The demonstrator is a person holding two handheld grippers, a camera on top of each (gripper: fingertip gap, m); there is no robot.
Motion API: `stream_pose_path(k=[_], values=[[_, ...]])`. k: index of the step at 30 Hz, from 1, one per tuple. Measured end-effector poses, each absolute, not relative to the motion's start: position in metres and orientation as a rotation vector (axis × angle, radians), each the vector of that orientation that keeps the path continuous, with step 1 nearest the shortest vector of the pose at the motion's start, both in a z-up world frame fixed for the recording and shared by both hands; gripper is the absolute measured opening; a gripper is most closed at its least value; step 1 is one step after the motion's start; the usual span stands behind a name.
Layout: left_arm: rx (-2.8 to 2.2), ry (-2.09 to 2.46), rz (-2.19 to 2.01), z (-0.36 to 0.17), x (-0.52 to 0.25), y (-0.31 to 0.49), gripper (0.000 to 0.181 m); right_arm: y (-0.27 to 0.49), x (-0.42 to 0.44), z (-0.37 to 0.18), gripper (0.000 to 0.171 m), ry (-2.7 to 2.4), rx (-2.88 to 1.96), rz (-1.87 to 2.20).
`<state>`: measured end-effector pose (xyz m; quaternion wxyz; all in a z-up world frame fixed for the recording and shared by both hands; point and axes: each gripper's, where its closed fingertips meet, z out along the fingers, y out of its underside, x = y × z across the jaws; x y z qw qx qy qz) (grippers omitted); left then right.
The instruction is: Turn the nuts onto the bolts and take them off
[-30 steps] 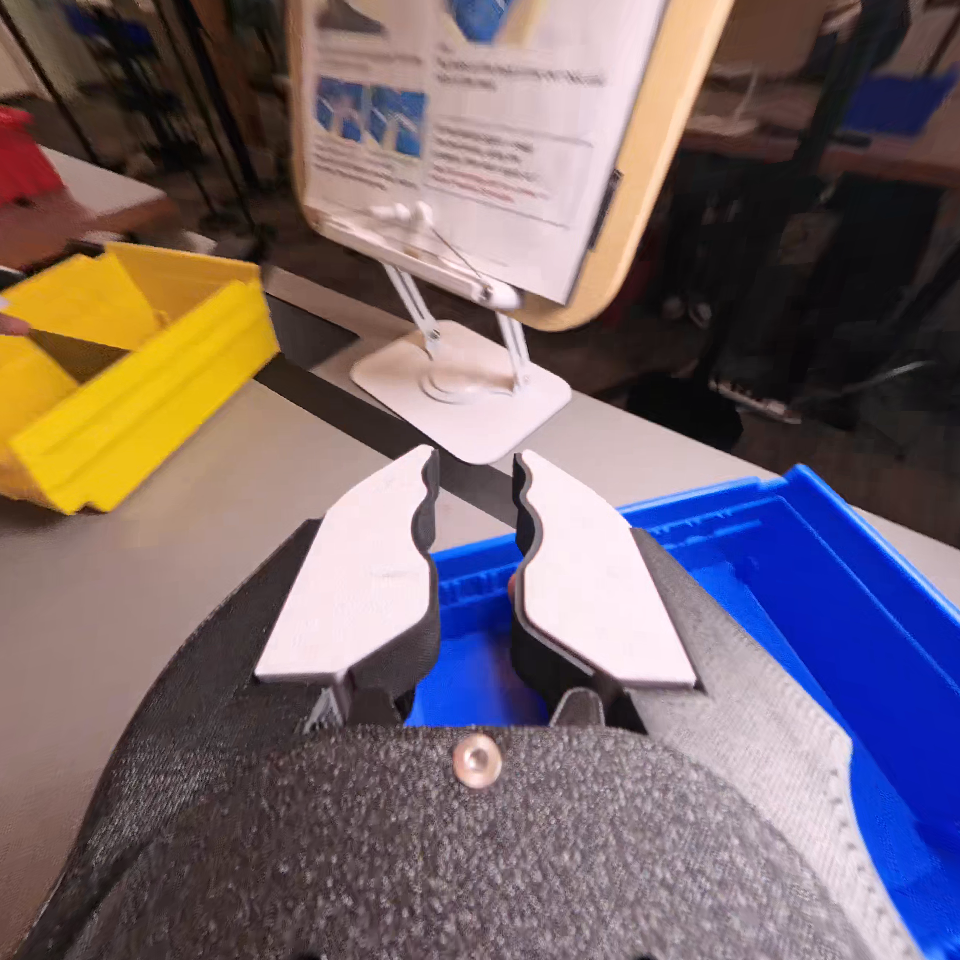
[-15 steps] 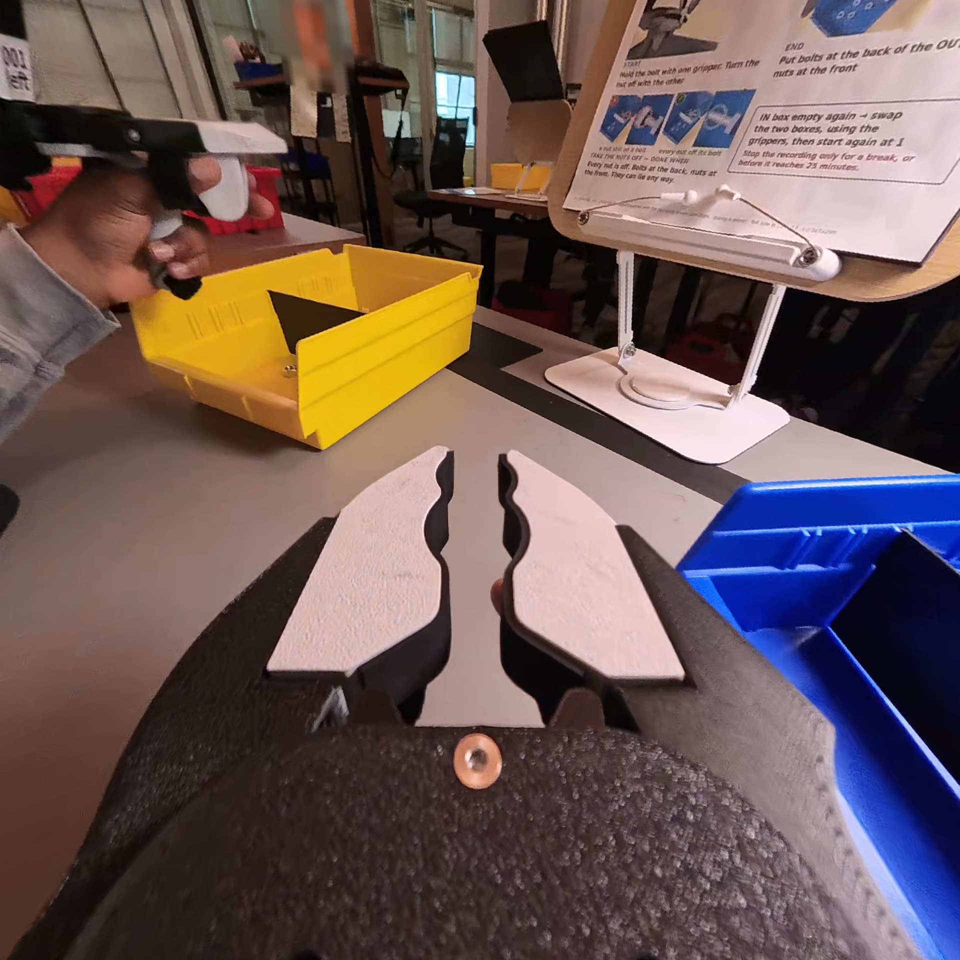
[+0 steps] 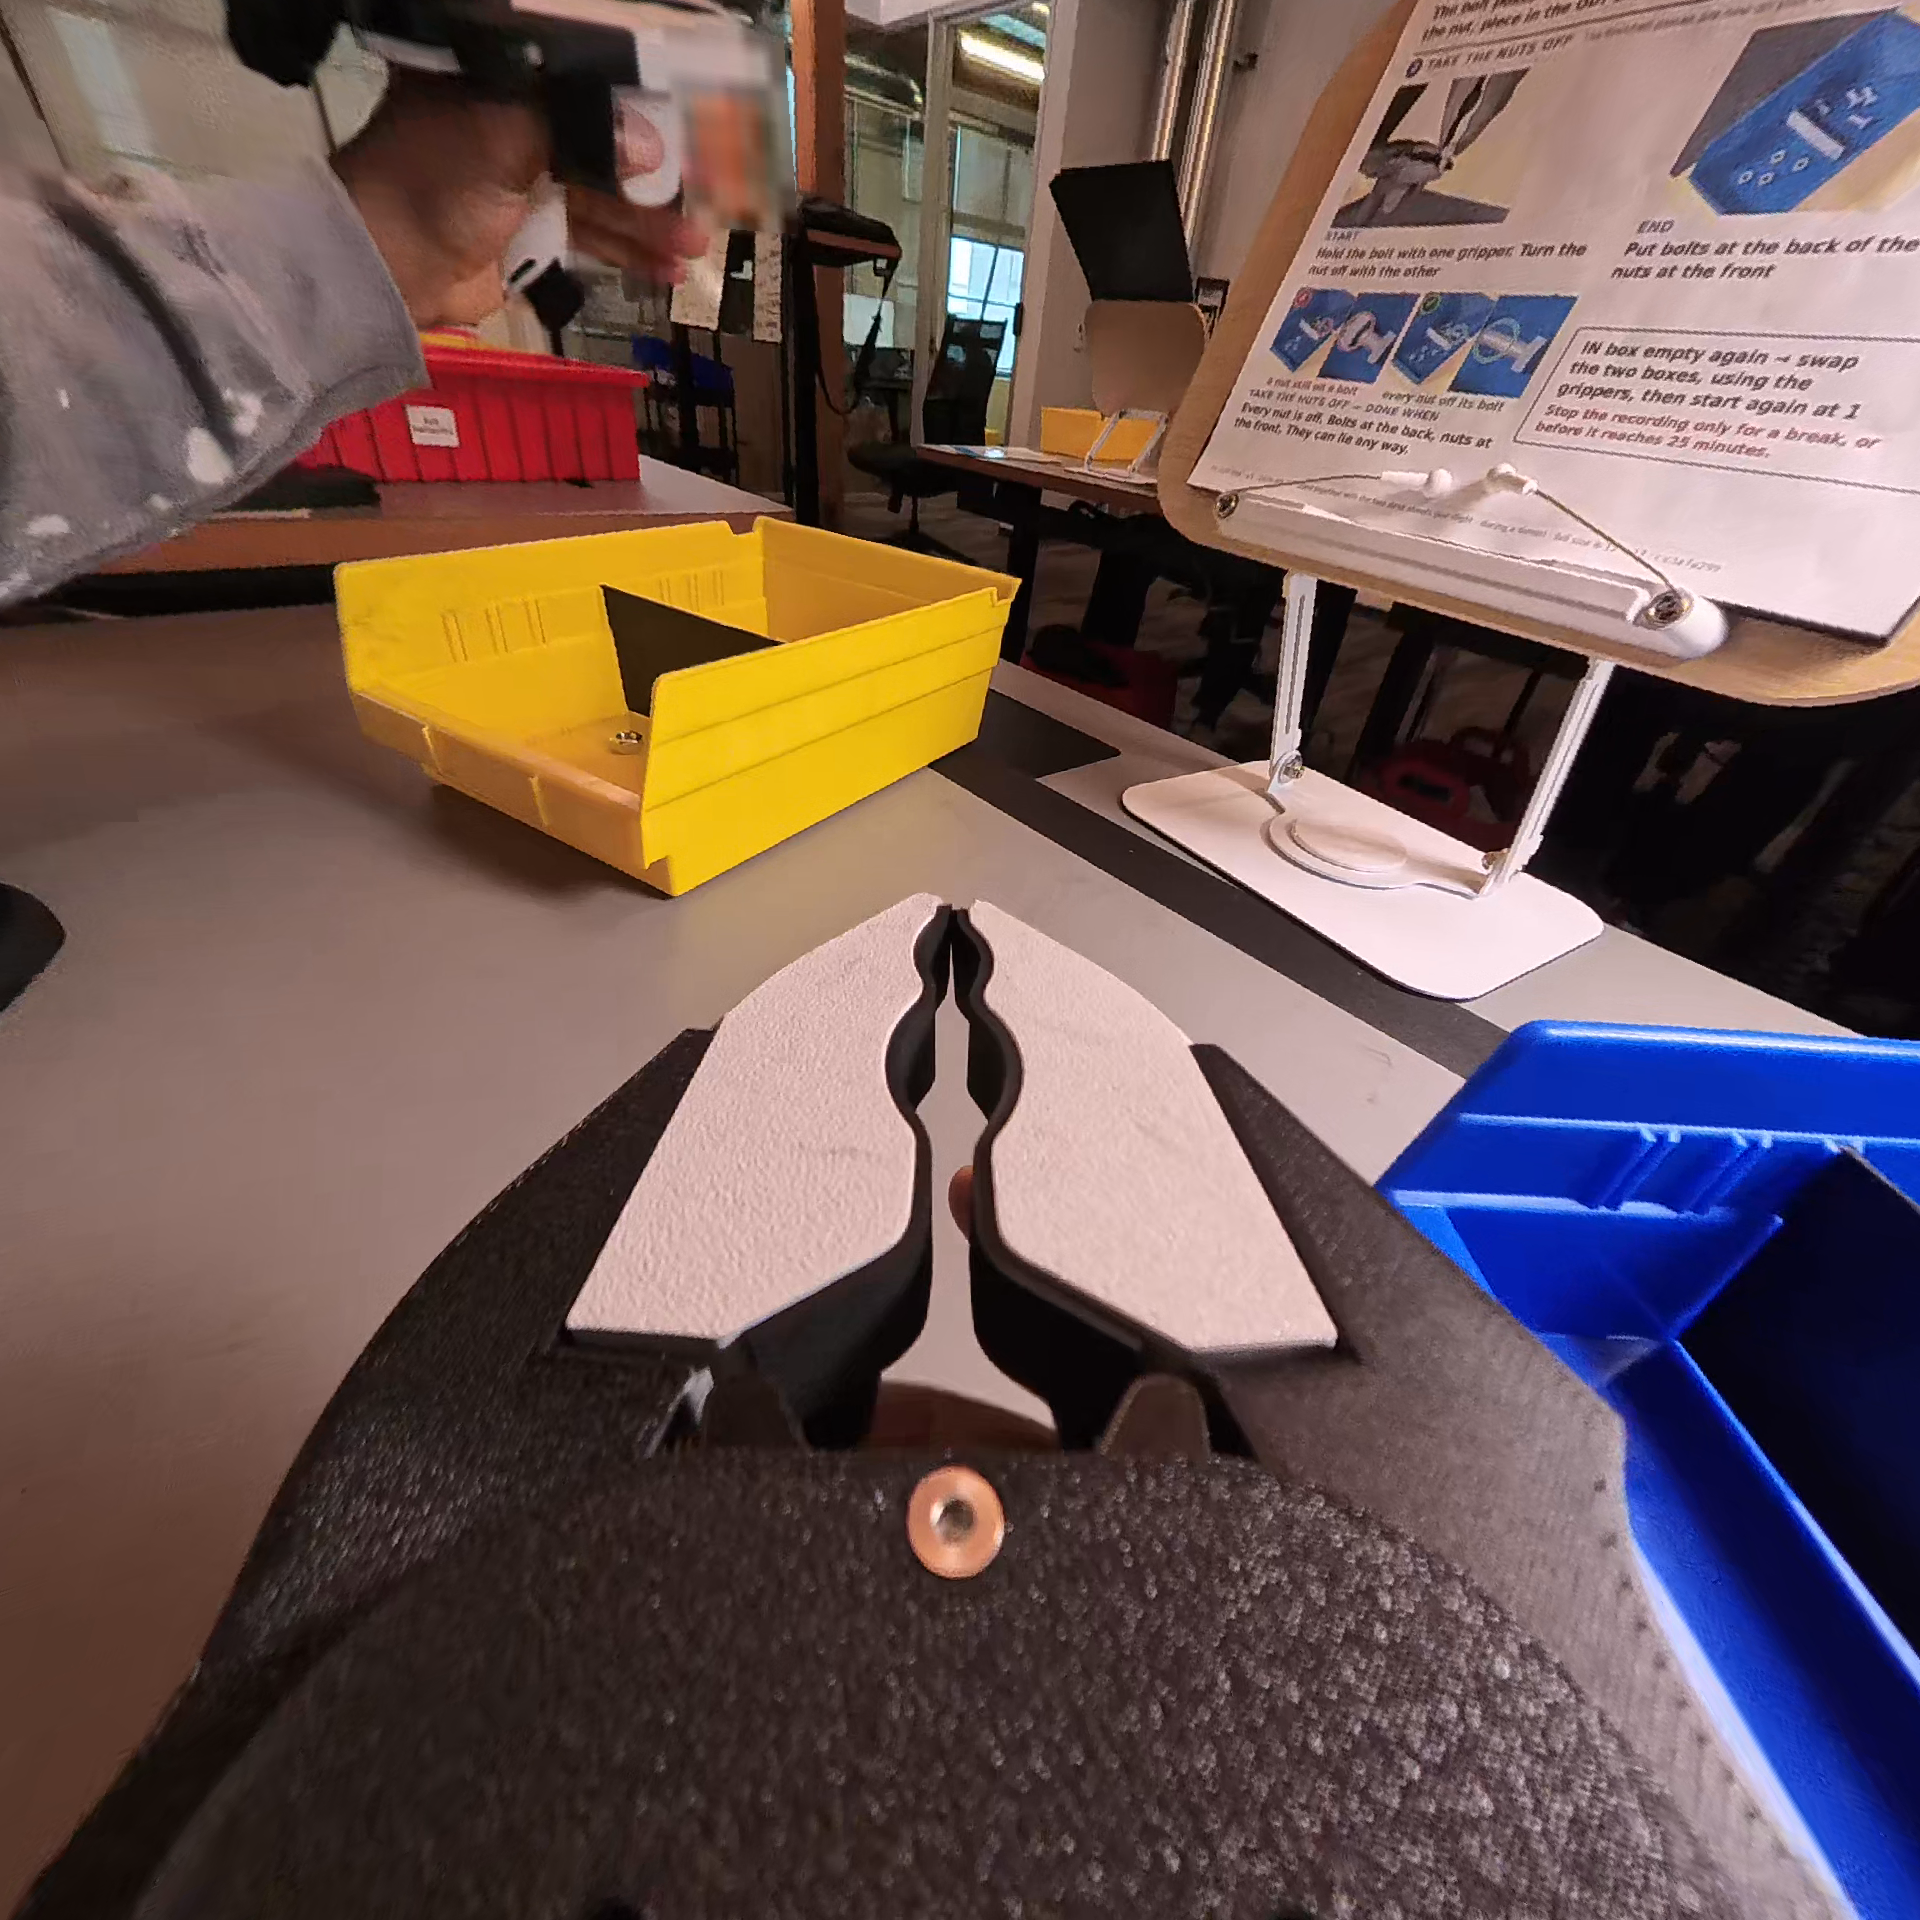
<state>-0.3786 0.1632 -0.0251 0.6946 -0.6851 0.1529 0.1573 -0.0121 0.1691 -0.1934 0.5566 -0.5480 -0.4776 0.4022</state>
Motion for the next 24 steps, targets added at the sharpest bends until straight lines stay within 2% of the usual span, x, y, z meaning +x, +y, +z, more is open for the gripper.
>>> stream_pose_path(k=[2,6,10,14,19,24], values=[[-1.593,0.277,0.299,-0.033,-0.393,0.176,0.000,0.167,-0.015,-0.198,0.000,-1.146,-1.304,0.961],[-1.891,0.239,0.247,-0.099,-0.413,0.202,0.001,0.162,-0.018,-0.203,0.000,-1.174,-1.307,0.973],[-2.182,0.302,0.157,-0.175,-0.412,0.214,0.024,0.160,-0.019,-0.207,0.000,-1.189,-1.317,0.985],[-2.398,0.400,0.148,-0.228,-0.408,0.218,0.044,0.160,-0.019,-0.210,0.000,-1.196,-1.328,1.001],[-2.606,0.573,0.254,-0.275,-0.412,0.220,0.052,0.162,-0.019,-0.215,0.000,-1.201,-1.344,1.003],[-2.706,0.644,0.274,-0.301,-0.416,0.226,0.047,0.165,-0.018,-0.219,0.000,-1.200,-1.366,1.009]])
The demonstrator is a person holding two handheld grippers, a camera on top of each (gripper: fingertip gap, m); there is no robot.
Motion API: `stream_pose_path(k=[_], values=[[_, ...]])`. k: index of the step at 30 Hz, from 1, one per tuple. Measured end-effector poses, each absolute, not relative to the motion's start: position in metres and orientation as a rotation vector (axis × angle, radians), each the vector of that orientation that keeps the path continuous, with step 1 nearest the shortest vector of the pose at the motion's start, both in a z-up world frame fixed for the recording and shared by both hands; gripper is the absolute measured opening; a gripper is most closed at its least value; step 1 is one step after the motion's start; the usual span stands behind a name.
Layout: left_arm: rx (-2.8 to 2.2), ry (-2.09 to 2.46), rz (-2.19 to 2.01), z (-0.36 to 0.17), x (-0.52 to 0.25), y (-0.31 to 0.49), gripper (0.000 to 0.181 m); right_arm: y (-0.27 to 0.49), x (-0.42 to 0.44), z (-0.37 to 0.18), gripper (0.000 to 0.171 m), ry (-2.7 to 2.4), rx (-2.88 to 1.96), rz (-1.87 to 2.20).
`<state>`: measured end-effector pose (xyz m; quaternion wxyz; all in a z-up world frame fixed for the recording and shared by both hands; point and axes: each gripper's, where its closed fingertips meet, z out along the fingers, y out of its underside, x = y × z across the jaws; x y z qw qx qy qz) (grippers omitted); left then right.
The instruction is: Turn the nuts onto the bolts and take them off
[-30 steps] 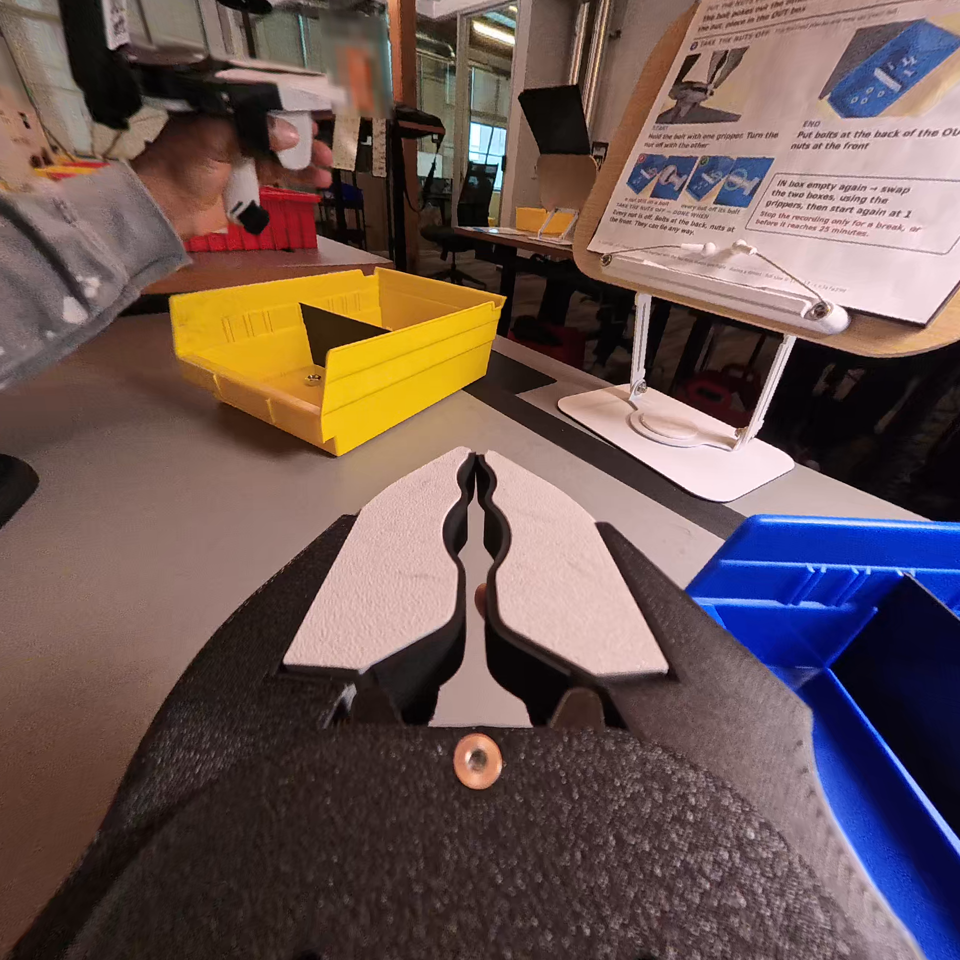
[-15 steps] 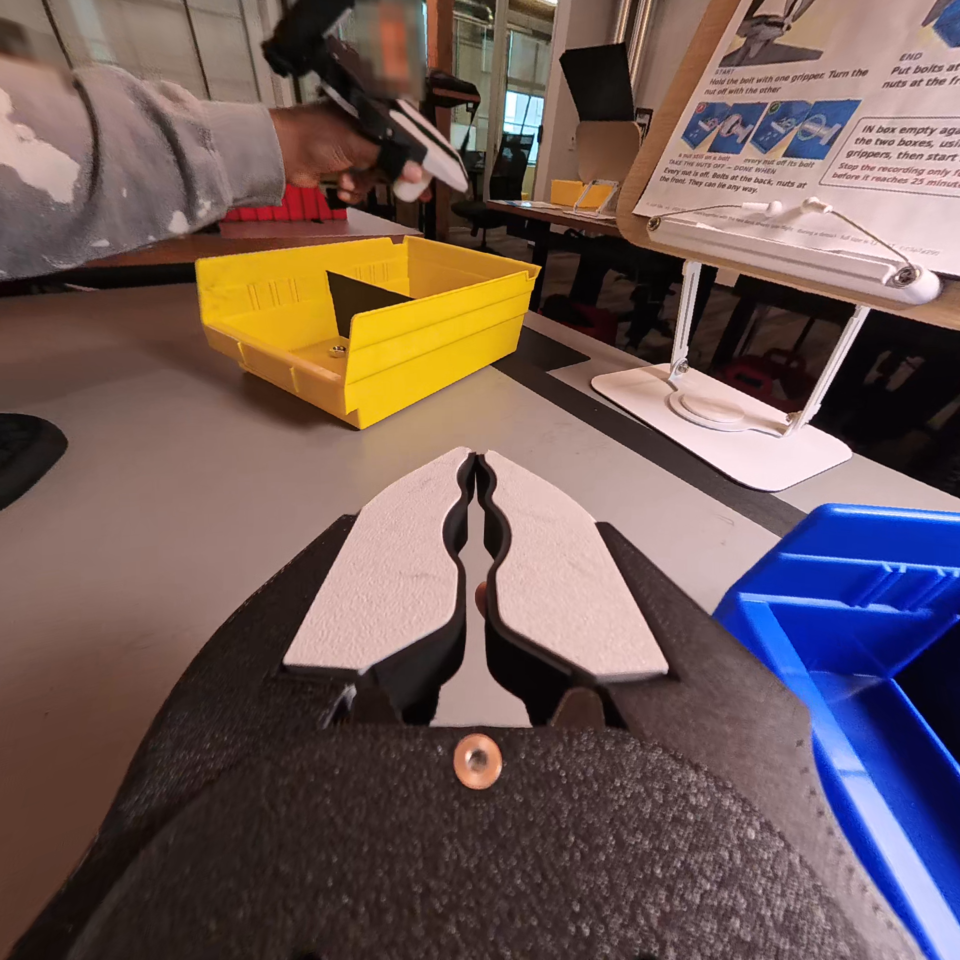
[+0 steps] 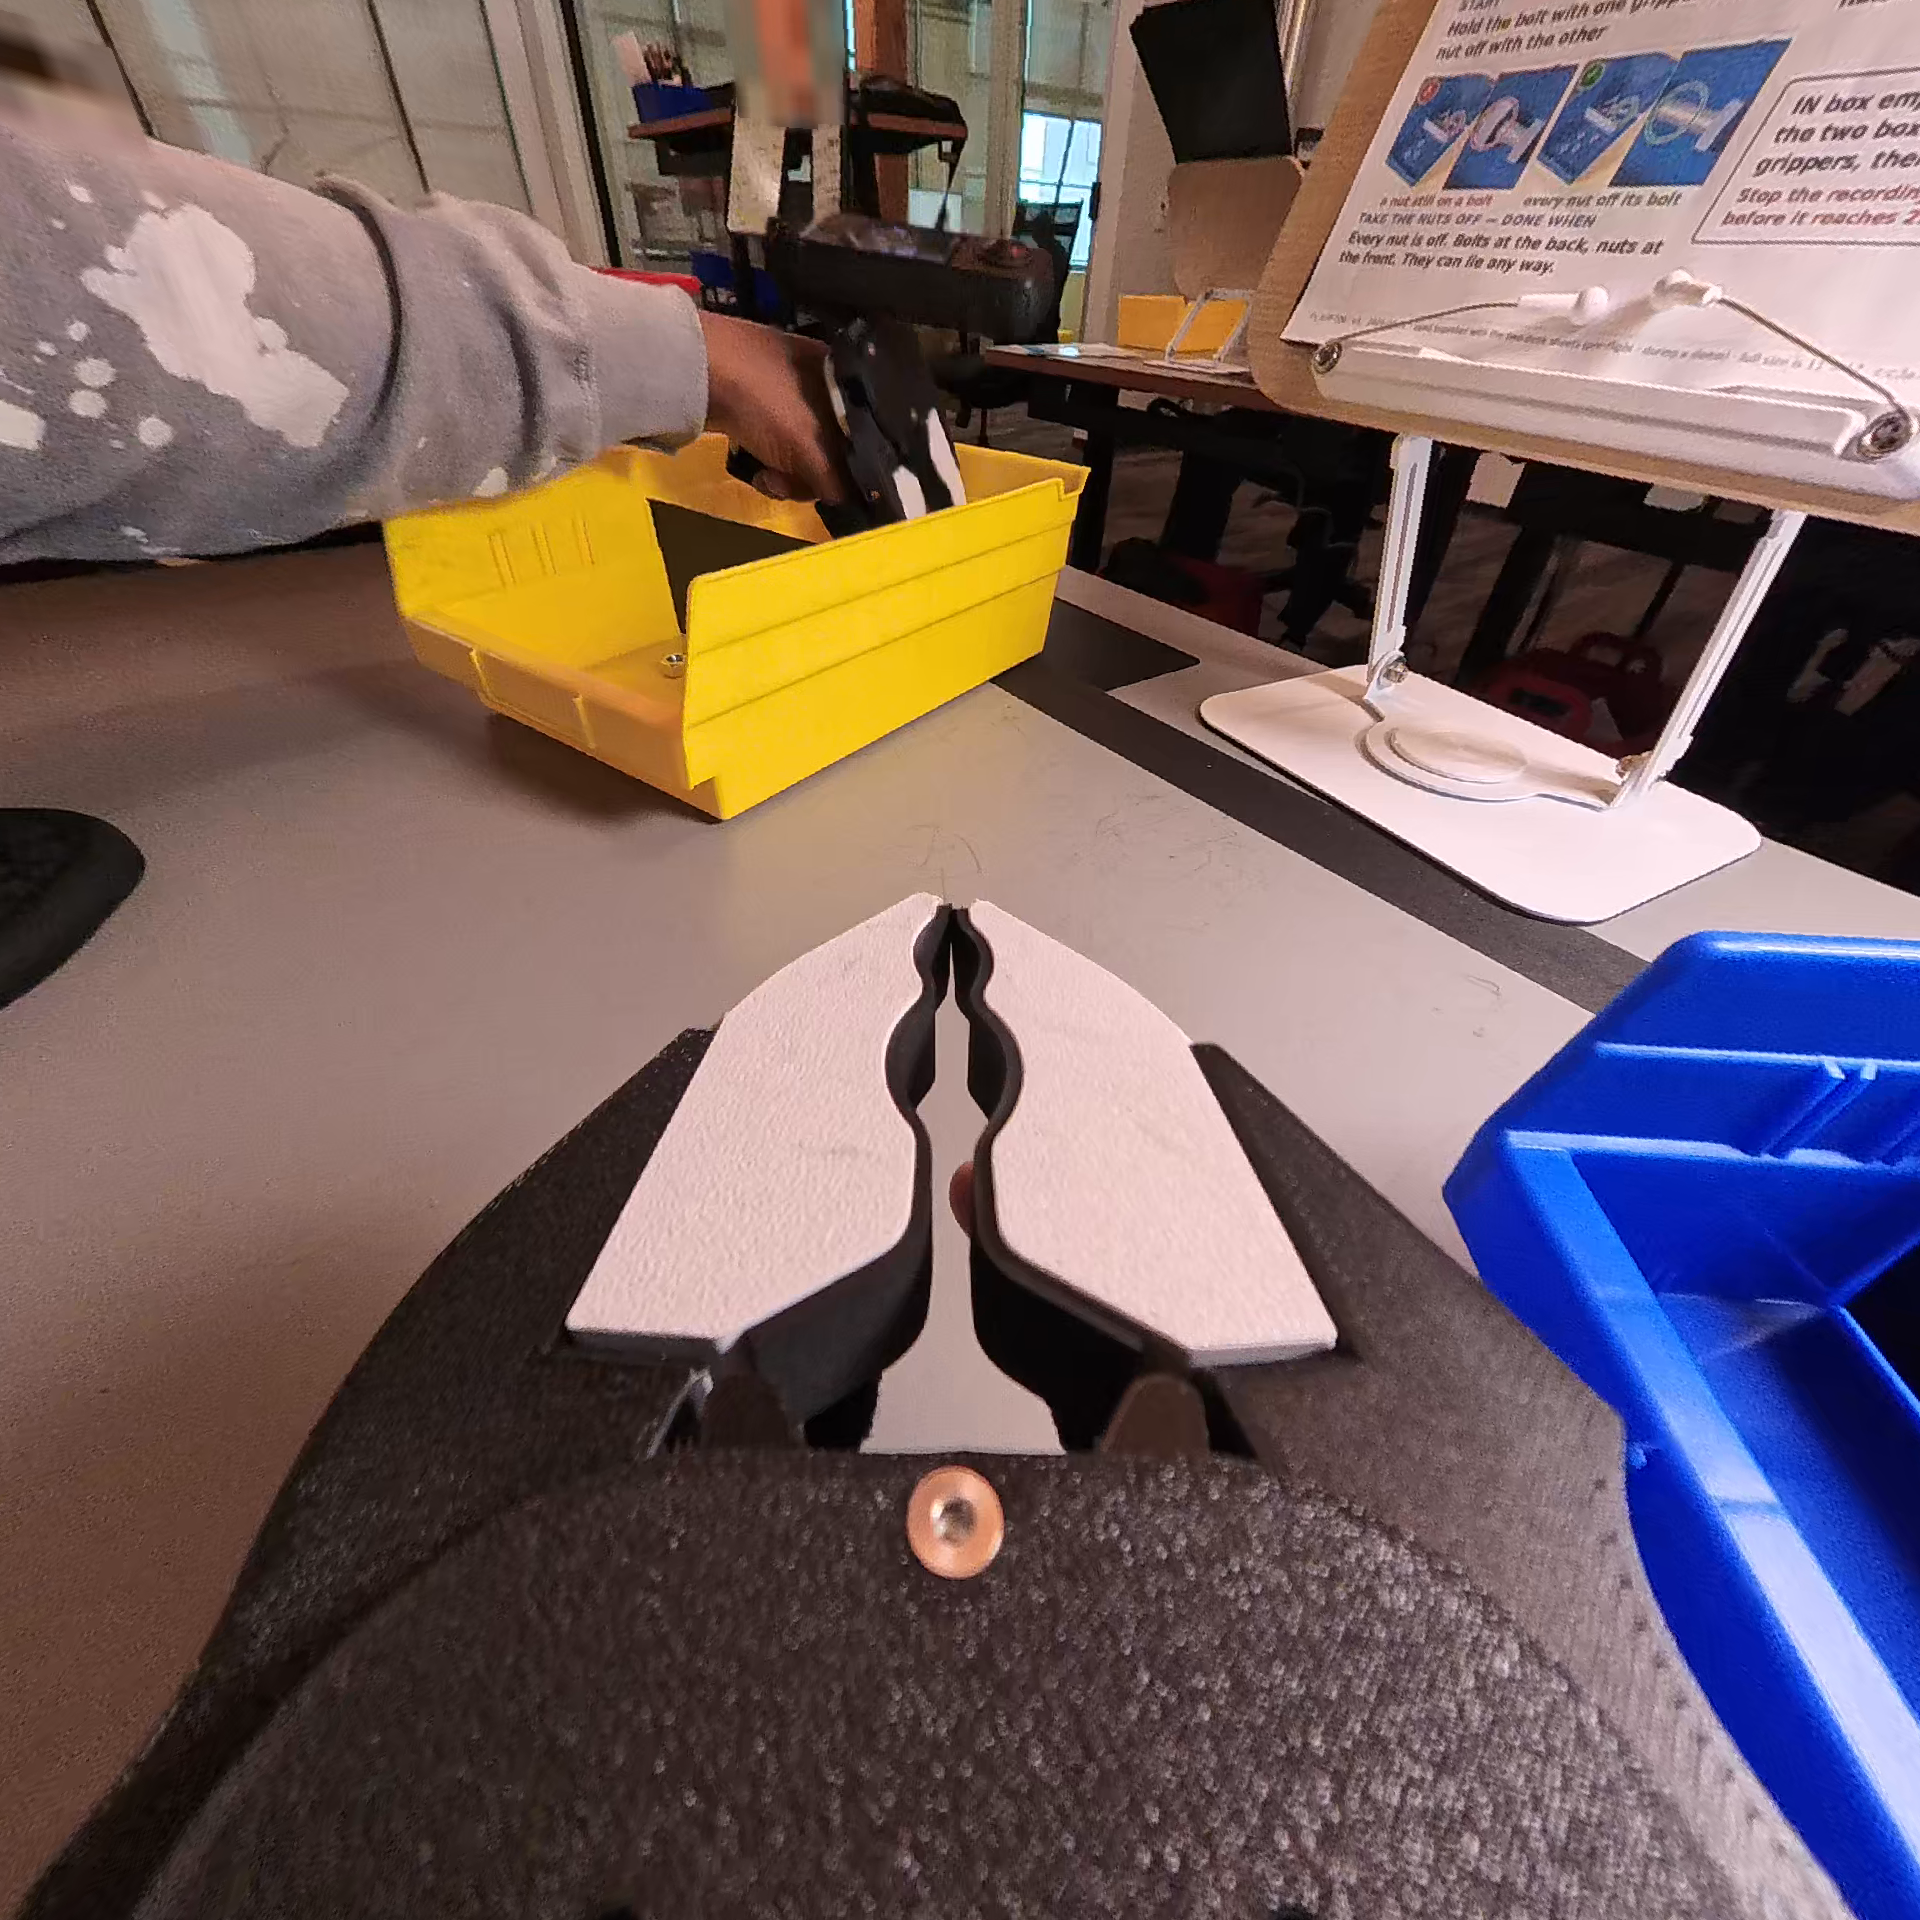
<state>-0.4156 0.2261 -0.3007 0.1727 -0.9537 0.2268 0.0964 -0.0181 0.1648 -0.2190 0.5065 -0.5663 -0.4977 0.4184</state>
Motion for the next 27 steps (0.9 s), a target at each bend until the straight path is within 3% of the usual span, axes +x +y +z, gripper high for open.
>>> stream_pose_path(k=[8,10,16,22,27], values=[[-2.758,0.612,0.139,-0.318,-0.413,0.231,0.033,0.168,-0.018,-0.226,0.000,-1.200,-1.402,1.036],[-2.751,0.605,0.114,-0.319,-0.412,0.230,0.019,0.168,-0.019,-0.228,0.000,-1.204,-1.410,1.039],[-2.738,0.675,0.286,-0.314,-0.422,0.225,0.018,0.168,-0.019,-0.231,0.000,-1.204,-1.418,1.036],[-2.380,0.592,0.221,-0.224,-0.390,0.232,0.018,0.170,-0.019,-0.229,0.000,-1.189,-1.405,1.028],[-1.927,0.579,-0.183,-0.121,-0.286,0.195,0.018,0.165,-0.022,-0.218,0.000,-1.171,-1.383,1.020]])
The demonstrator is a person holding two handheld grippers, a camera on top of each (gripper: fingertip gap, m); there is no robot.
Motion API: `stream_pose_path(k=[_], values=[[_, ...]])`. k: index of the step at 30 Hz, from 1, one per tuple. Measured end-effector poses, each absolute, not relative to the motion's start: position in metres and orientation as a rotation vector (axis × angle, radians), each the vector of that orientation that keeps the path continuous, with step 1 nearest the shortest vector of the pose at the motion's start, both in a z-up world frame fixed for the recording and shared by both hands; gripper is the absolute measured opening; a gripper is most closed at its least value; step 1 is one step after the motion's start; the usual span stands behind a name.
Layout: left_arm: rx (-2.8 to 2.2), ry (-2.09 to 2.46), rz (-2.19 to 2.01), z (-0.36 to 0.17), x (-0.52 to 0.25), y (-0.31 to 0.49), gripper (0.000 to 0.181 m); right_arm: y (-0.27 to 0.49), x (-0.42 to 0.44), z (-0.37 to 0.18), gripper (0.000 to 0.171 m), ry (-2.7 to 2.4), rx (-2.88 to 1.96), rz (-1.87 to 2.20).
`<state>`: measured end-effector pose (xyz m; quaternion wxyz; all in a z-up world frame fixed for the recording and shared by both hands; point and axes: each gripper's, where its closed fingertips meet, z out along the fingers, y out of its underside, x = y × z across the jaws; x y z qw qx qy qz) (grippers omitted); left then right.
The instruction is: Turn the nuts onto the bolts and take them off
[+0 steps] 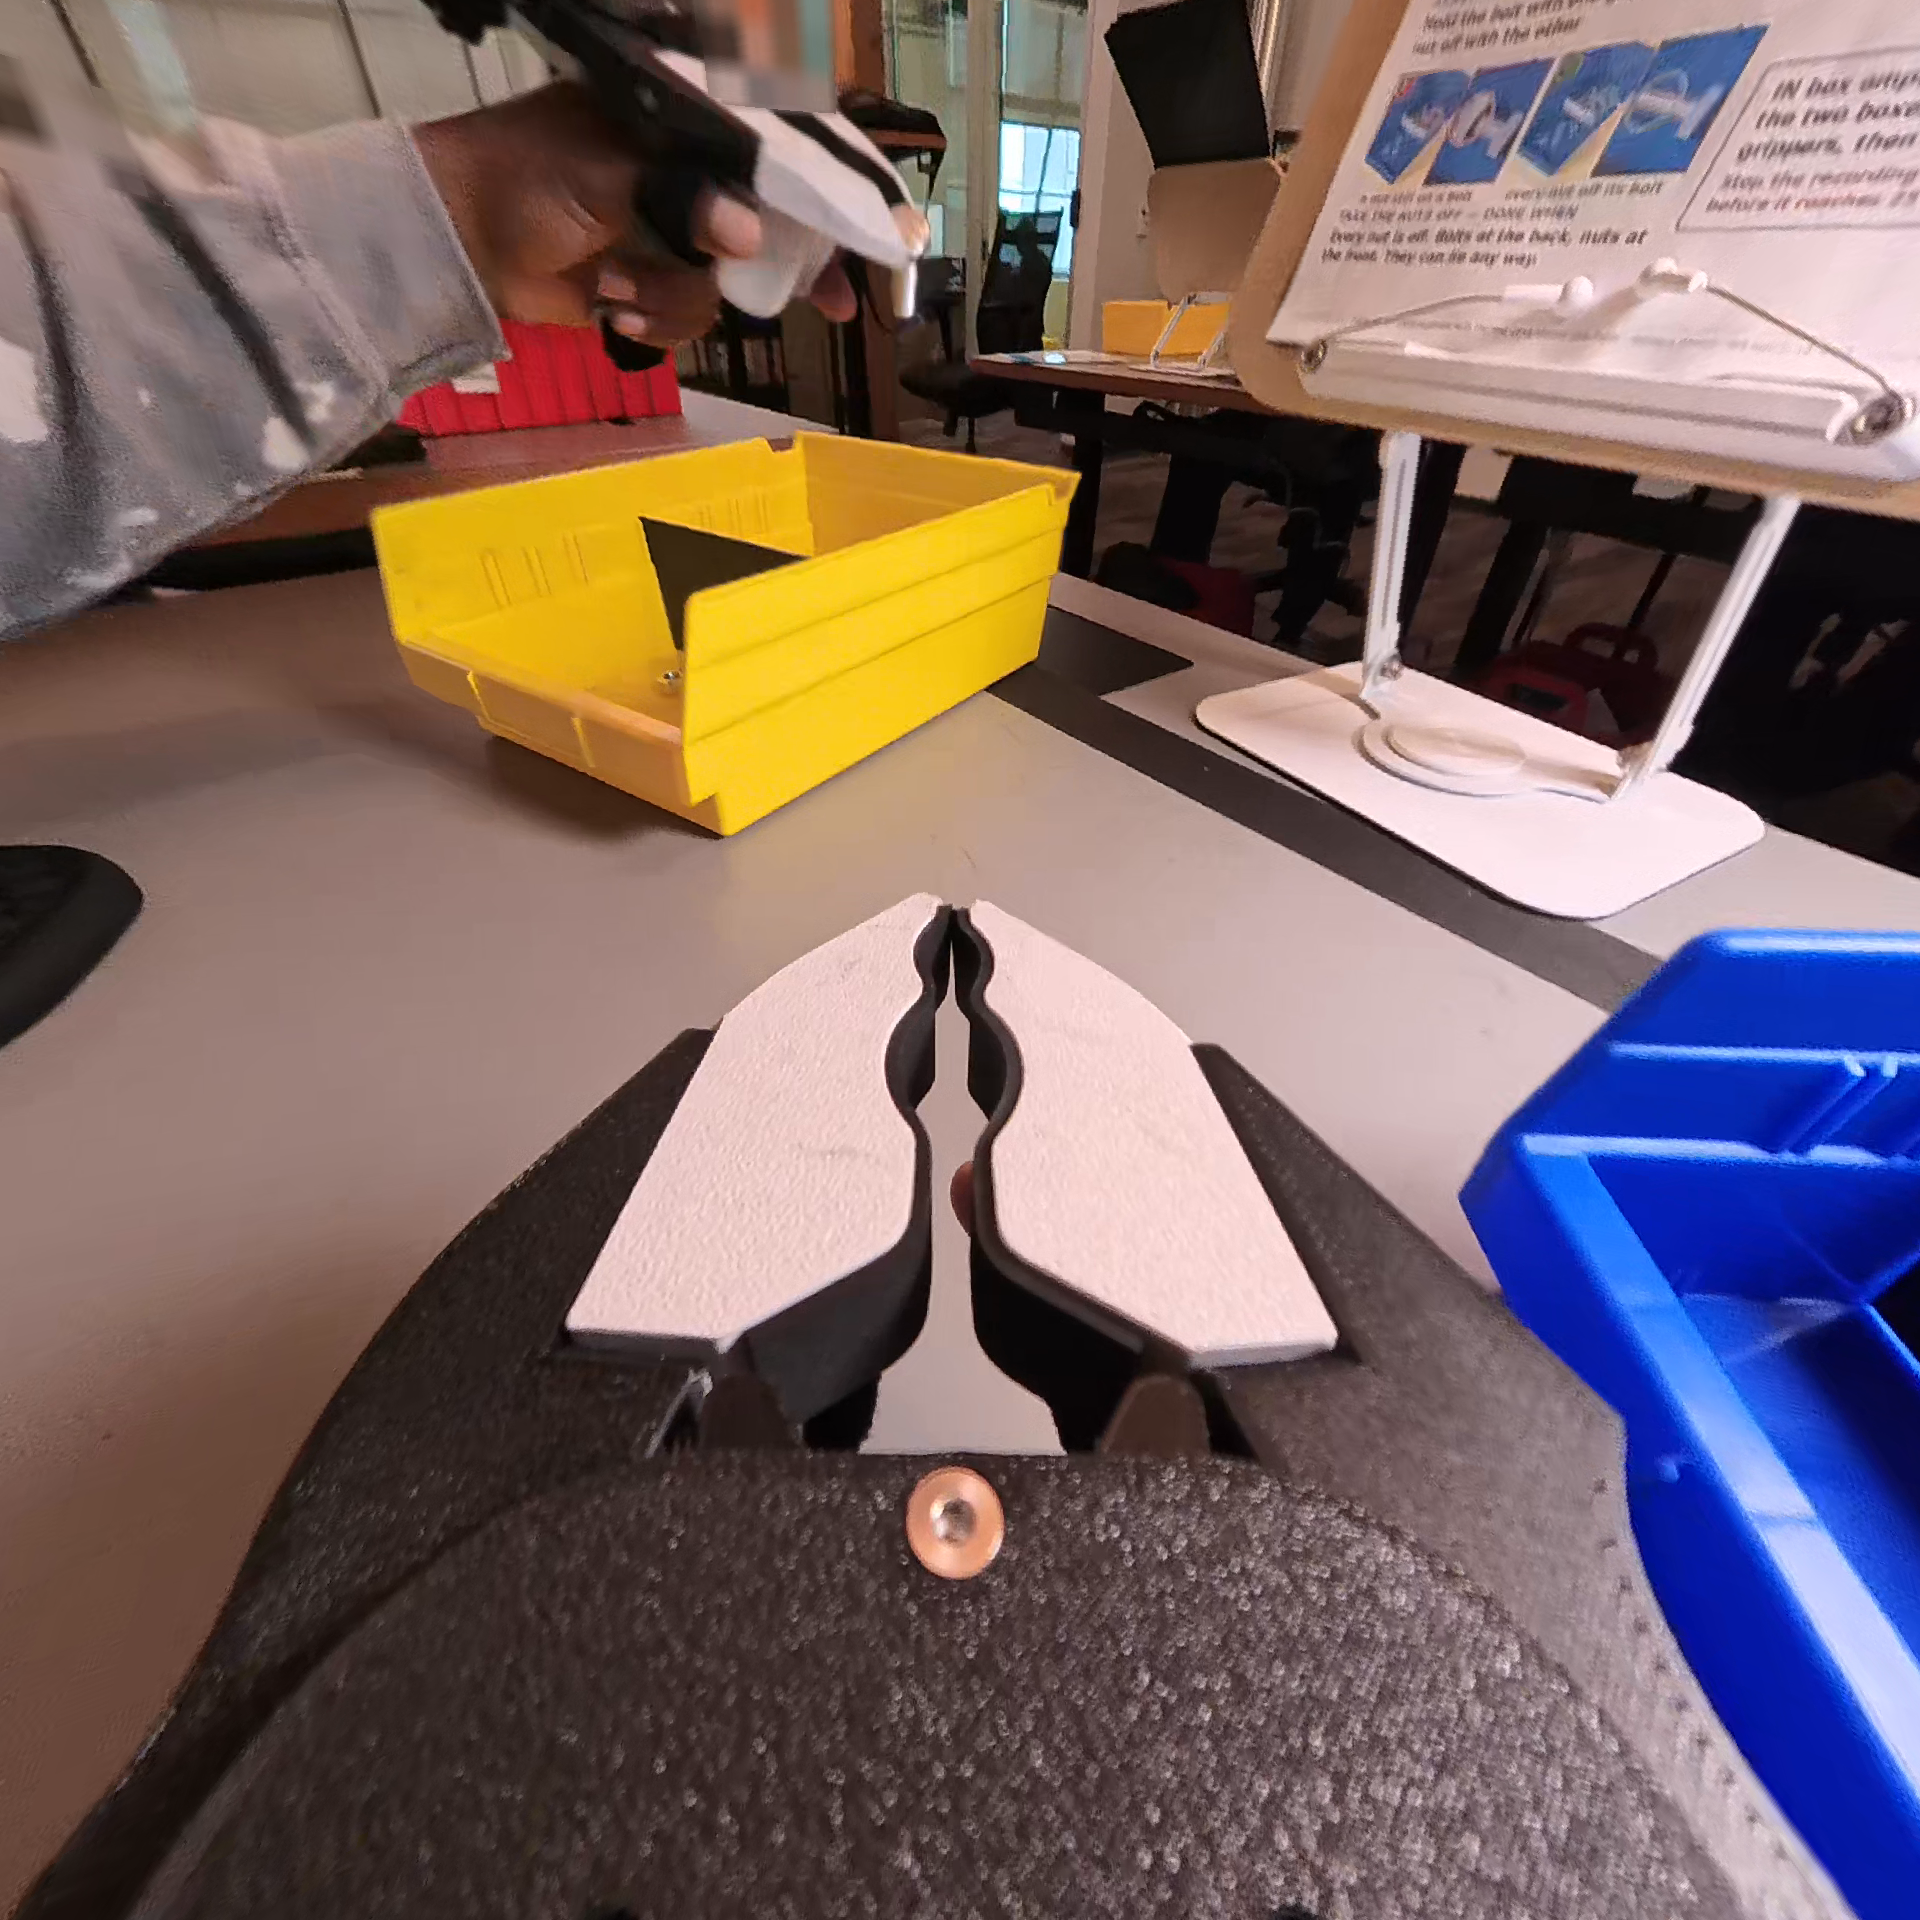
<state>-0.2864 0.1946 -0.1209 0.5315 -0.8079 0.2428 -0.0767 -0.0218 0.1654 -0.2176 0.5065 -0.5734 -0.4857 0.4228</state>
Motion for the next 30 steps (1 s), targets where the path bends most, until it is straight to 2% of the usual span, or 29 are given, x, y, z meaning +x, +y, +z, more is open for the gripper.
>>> stream_pose_path(k=[4,7,11,14,20,23,26,30], values=[[-1.642,0.683,-0.517,-0.082,-0.186,0.134,0.018,0.150,-0.035,-0.181,0.001,-1.179,-1.269,1.041],[-1.516,0.771,-0.544,-0.074,-0.134,0.103,0.018,0.127,-0.047,-0.130,0.002,-1.218,-1.140,1.098],[-1.376,0.813,-0.223,-0.056,-0.097,0.091,0.018,0.095,-0.059,-0.071,0.019,-1.247,-1.193,1.344],[-1.305,0.834,0.087,-0.045,-0.086,0.091,0.018,0.089,-0.064,-0.041,0.025,-1.172,-1.217,1.377],[-1.204,0.872,0.403,-0.056,-0.076,0.089,0.018,0.089,-0.082,-0.056,0.031,-1.141,-1.343,1.330],[-1.200,0.903,0.464,-0.069,-0.074,0.093,0.018,0.088,-0.088,-0.071,0.029,-1.183,-1.389,1.352],[-1.209,0.935,0.557,-0.081,-0.075,0.101,0.017,0.090,-0.090,-0.083,0.018,-1.207,-1.422,1.357],[-1.201,0.967,0.589,-0.091,-0.075,0.105,0.017,0.096,-0.090,-0.095,0.018,-1.241,-1.434,1.347]])
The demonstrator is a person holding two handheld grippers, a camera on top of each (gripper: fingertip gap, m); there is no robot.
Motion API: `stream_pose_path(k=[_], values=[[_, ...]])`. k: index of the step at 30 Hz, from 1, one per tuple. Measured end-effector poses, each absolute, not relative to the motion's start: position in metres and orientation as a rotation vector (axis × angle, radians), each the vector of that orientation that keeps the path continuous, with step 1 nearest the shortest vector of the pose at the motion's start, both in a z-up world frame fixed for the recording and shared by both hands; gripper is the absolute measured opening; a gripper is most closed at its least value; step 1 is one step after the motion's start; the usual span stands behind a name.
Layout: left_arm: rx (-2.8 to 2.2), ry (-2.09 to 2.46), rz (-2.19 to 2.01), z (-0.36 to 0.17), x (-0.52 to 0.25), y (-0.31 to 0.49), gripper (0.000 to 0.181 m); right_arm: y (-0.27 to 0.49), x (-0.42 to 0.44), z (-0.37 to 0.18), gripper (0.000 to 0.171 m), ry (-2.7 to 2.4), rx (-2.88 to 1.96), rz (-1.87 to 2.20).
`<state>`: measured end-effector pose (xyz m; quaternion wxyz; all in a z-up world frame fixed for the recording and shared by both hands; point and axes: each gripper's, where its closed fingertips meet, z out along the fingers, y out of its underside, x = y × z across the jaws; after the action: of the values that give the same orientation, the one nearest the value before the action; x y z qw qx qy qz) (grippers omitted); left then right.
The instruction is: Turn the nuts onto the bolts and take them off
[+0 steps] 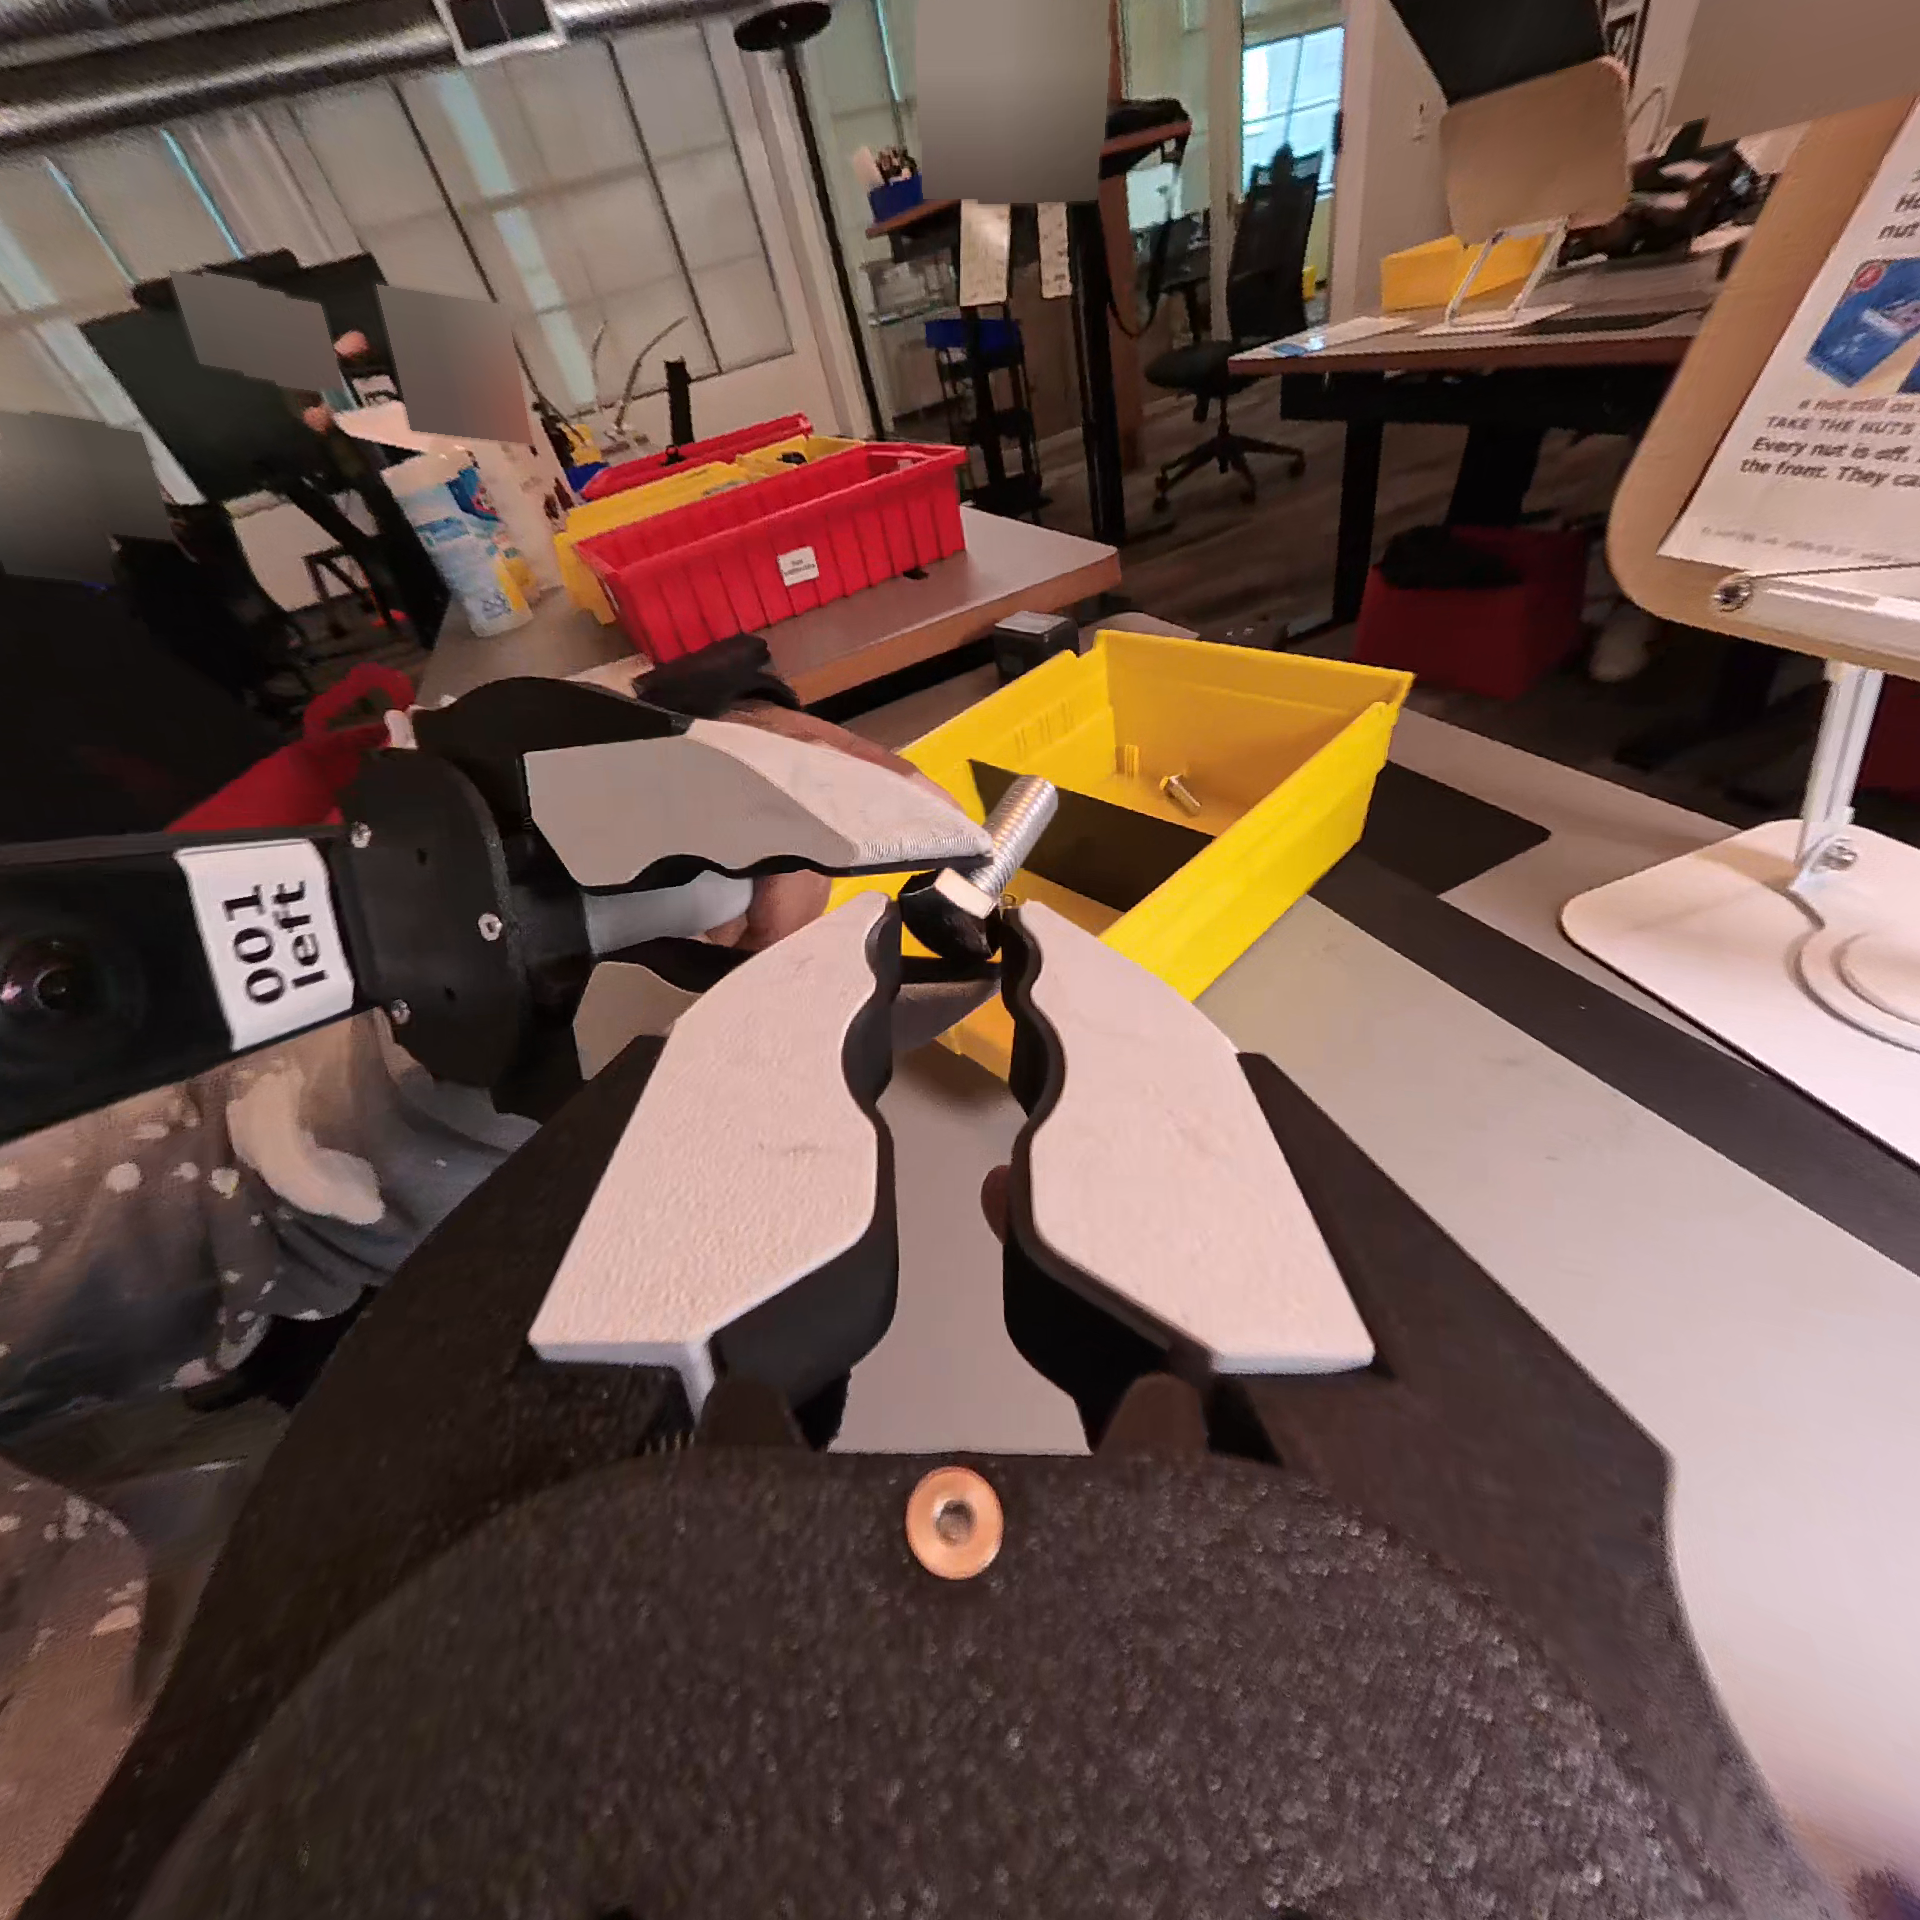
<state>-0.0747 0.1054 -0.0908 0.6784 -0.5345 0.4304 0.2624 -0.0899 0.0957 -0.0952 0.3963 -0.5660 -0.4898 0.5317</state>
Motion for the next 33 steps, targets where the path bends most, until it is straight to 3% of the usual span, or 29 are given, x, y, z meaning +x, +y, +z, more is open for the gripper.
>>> stream_pose_path(k=[2,6,9,14,18,24,30,33], values=[[-1.205,0.946,0.466,-0.087,-0.072,0.102,0.018,0.093,-0.087,-0.092,0.018,-1.260,-1.376,1.430],[-1.256,0.737,-0.076,-0.061,-0.076,0.089,0.040,0.093,-0.070,-0.071,0.018,-1.252,-1.135,1.520],[-1.248,0.523,-0.712,-0.035,-0.081,0.076,0.041,0.085,-0.050,-0.047,0.018,-1.212,-0.905,1.560],[-1.109,0.461,-1.318,-0.029,-0.068,0.059,0.041,0.060,-0.032,-0.022,0.018,-1.137,-0.676,1.716],[-1.042,0.562,-1.336,-0.028,-0.044,0.043,0.037,0.043,-0.037,-0.025,0.018,-1.138,-0.643,1.835],[-1.028,0.578,-1.264,-0.023,-0.050,0.038,0.011,0.033,-0.042,-0.030,0.018,-1.139,-0.640,1.932],[-1.147,0.640,-1.142,-0.026,-0.050,0.040,0.011,0.033,-0.045,-0.039,0.018,-1.202,-0.671,1.932],[-1.279,0.695,-0.988,-0.034,-0.052,0.045,0.010,0.039,-0.055,-0.057,0.018,-1.336,-0.764,1.743]])
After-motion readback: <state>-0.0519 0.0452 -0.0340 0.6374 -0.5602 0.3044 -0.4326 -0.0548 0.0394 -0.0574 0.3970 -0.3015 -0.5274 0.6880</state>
